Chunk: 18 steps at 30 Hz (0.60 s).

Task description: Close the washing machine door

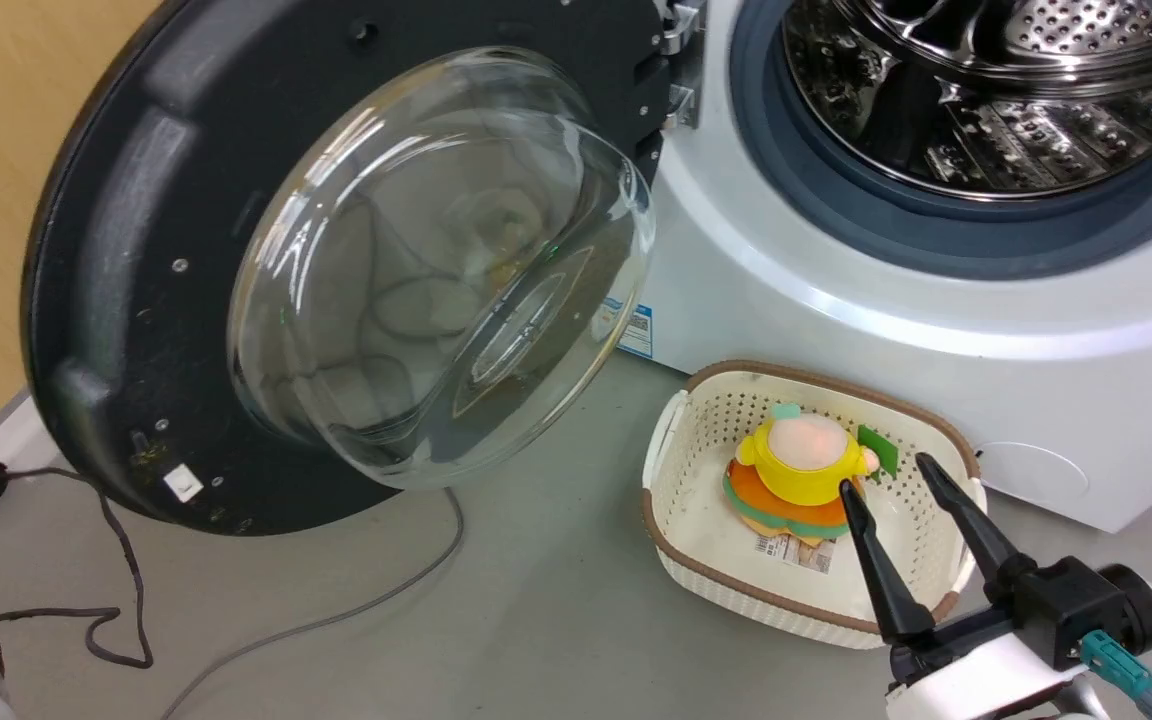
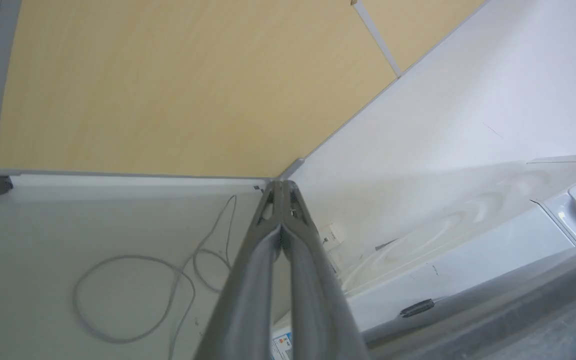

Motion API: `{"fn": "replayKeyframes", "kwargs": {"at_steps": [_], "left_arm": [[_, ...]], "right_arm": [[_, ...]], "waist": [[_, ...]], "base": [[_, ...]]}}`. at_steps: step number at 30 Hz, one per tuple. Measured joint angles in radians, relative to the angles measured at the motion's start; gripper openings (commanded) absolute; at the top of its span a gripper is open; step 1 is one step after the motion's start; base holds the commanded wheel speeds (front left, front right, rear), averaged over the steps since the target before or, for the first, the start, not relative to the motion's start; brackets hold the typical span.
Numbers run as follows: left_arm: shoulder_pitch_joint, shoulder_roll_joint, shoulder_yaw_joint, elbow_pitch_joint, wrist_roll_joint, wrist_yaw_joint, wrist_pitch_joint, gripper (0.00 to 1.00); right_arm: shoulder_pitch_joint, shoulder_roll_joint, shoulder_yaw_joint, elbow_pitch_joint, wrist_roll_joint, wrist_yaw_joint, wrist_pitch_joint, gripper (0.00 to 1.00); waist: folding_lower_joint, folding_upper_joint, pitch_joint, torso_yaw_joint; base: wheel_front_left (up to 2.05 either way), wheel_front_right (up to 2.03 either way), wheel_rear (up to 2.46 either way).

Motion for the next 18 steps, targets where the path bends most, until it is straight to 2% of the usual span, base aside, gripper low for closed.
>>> {"fn": "replayKeyframes", "kwargs": {"at_steps": [4,8,18], "left_arm": [[-0.033,-0.005,0.047,0.086,-0.115,0.029,0.127,0.00],[-0.042,-0.021,0.068,0.098,-0.218,0.028,0.257,0.00],[0.051,-0.038,0.028,-0.007,-0.311,-0.004,0.501,0.00]], "right_arm": [[0.000,-0.002,-0.002,0.000,0.002,0.000,0.000,1.00],[0.000,0.007,-0.016,0.005,0.031,0.000,0.000,1.00],[0.003,0.029,-0.038,0.036,0.043,0.000,-0.011,1.00]], "waist": [[0.0000,0.0000,0.002,-0.013],[0.0000,0.0000,-0.006,-0.020],[-0.0001,0.0000,-0.065,-0.030]], "base": [[0.00,0.00,0.00],[0.00,0.00,0.00],[0.00,0.00,0.00]]}}
